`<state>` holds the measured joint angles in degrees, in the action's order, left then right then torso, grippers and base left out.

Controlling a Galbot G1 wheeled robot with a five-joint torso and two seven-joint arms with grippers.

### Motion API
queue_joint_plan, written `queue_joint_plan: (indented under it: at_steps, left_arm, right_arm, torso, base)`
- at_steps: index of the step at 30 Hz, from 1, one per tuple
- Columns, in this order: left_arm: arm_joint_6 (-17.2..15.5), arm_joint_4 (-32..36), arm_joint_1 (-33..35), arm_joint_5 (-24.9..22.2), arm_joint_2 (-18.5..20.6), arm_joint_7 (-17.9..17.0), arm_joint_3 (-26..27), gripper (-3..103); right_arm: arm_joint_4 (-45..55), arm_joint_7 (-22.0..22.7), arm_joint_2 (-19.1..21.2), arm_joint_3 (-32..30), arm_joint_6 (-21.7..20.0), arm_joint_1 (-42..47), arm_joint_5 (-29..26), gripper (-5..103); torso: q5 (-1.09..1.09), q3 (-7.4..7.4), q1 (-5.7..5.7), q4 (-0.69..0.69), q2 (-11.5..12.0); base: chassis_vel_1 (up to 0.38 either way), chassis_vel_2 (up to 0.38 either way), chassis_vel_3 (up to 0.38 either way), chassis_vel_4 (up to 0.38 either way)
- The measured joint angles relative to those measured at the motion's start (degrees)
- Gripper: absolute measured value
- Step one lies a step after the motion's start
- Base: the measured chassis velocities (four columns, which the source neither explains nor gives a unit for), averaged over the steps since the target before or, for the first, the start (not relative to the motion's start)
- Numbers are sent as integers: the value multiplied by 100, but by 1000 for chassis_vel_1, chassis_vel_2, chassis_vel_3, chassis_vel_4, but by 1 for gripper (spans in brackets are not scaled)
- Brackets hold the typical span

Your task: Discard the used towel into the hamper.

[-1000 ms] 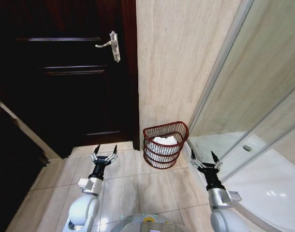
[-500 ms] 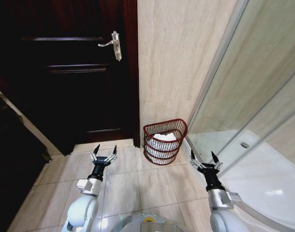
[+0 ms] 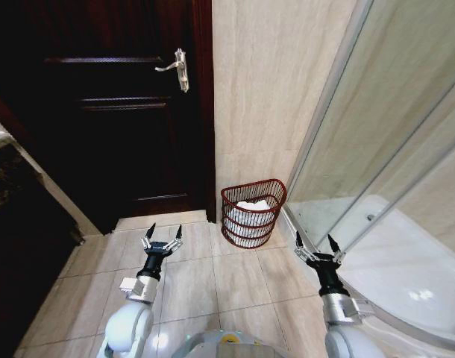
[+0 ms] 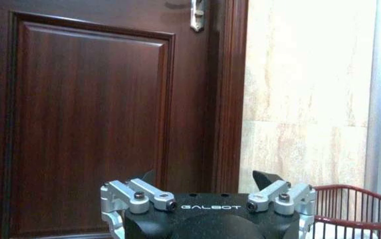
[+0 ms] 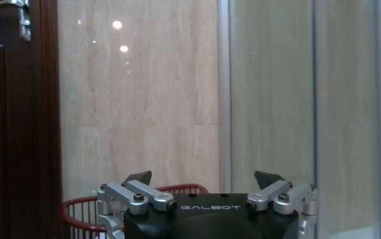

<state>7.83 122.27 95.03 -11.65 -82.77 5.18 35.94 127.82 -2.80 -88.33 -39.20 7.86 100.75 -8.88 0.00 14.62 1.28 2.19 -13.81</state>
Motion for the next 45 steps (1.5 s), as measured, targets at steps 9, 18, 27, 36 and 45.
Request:
queue_joint_plan:
  at_steps: [9, 18, 27, 36, 45]
  left_arm:
    - [-13, 30, -15, 8, -29, -7, 0, 100]
    - [-13, 2, -31, 1, -35, -8, -2, 100]
    - [-18, -45, -63, 19, -55, -7, -65, 100]
    - [59, -117, -105, -24, -57, -12, -70, 100]
    - [116, -108, -90, -71, -42, -18, -48, 100]
  right_arm:
    - [-14, 493, 30, 199, 88, -38, 78, 100]
    - [-43, 572, 35, 304, 178, 20, 101, 100]
    - [-113, 586, 37, 279, 279, 56, 92, 100]
    - [-142, 688, 17, 239, 332, 170, 85, 100]
    - [-79, 760, 18, 183, 286, 232, 76, 100]
  torso:
    - [0, 1, 1, 0, 0]
    - [-1, 1, 0, 0, 0]
    - [0, 1, 1, 0, 0]
    - [-1, 0, 0, -1, 0]
    - [-1, 0, 0, 1, 0]
  base:
    - [-57, -33, -47, -68]
    - [-95, -99, -83, -83]
    - [-118, -122, -125, -127]
    - [-117, -108, -109, -111]
    - [-9, -7, -4, -7]
